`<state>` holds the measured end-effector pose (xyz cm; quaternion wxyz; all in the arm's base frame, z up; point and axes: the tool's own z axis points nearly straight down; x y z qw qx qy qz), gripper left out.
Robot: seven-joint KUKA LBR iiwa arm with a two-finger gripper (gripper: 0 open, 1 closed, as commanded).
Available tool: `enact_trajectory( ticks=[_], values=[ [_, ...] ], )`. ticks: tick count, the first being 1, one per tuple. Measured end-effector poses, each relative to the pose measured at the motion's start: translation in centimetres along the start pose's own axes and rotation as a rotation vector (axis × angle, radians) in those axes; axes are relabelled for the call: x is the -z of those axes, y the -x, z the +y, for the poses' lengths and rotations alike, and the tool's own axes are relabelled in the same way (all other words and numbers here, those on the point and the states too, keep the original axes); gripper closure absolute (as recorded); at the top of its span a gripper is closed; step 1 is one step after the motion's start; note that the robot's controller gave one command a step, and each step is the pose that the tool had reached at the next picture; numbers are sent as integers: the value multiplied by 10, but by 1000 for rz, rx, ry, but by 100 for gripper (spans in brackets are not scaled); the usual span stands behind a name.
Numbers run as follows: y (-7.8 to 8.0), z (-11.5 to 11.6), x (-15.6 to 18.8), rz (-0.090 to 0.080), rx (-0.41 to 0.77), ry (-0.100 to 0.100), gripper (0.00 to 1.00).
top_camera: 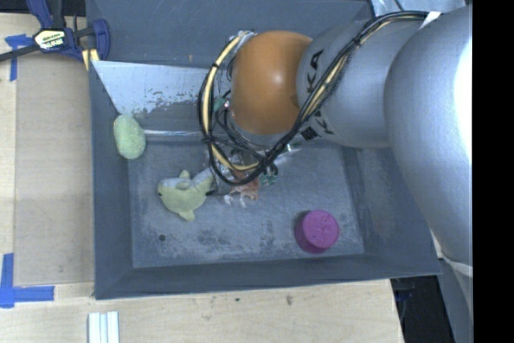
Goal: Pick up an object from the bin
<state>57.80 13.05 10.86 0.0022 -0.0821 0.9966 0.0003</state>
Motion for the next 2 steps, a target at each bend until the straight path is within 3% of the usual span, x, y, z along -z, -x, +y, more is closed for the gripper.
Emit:
enact_trajectory(
  ticks=[2],
  values=[
    [0,0,24,4,0,0,100]
  ],
)
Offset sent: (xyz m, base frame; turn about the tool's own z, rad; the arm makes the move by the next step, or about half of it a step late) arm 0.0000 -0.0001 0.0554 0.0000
